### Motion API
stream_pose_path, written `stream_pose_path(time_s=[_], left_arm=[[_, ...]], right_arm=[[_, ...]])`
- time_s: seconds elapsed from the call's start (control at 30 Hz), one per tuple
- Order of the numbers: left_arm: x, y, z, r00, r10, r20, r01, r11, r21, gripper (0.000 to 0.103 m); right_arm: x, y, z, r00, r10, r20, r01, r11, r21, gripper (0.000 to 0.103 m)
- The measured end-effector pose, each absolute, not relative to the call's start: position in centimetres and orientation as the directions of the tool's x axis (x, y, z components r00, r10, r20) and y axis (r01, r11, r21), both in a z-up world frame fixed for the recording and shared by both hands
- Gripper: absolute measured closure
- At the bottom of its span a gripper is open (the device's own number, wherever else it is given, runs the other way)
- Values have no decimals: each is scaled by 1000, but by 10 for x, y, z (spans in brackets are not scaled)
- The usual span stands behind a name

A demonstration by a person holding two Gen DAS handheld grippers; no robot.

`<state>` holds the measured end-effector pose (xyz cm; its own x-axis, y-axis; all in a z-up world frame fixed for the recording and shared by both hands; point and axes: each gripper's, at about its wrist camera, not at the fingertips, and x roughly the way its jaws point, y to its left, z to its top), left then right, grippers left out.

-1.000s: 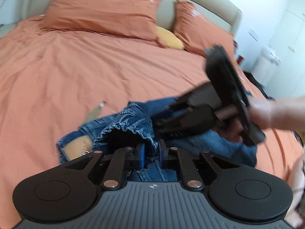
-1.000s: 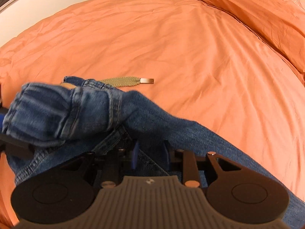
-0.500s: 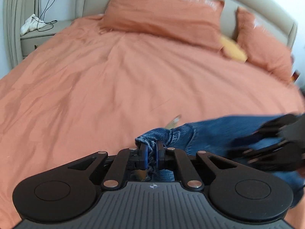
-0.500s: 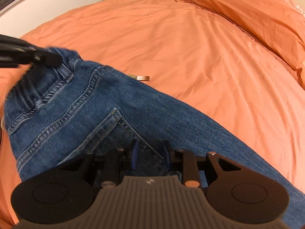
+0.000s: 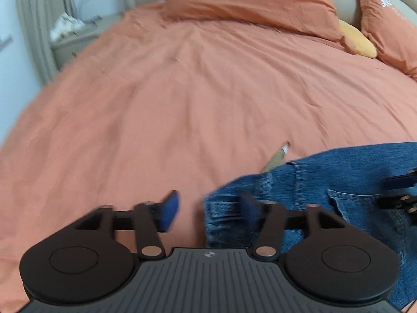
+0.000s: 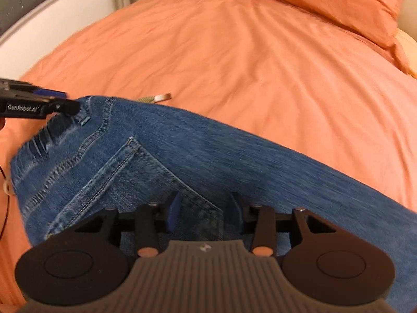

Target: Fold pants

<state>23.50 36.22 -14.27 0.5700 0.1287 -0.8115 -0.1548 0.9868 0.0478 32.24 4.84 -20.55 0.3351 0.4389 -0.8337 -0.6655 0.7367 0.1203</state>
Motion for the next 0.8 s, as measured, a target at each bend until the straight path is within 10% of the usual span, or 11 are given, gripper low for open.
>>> stream_pose_path(time_s=[0.8], left_arm=[[297, 134, -137, 533, 114, -838, 194, 948, 252, 30]], right_arm=[[343, -413, -206, 594, -232, -770, -253, 855, -452, 56]])
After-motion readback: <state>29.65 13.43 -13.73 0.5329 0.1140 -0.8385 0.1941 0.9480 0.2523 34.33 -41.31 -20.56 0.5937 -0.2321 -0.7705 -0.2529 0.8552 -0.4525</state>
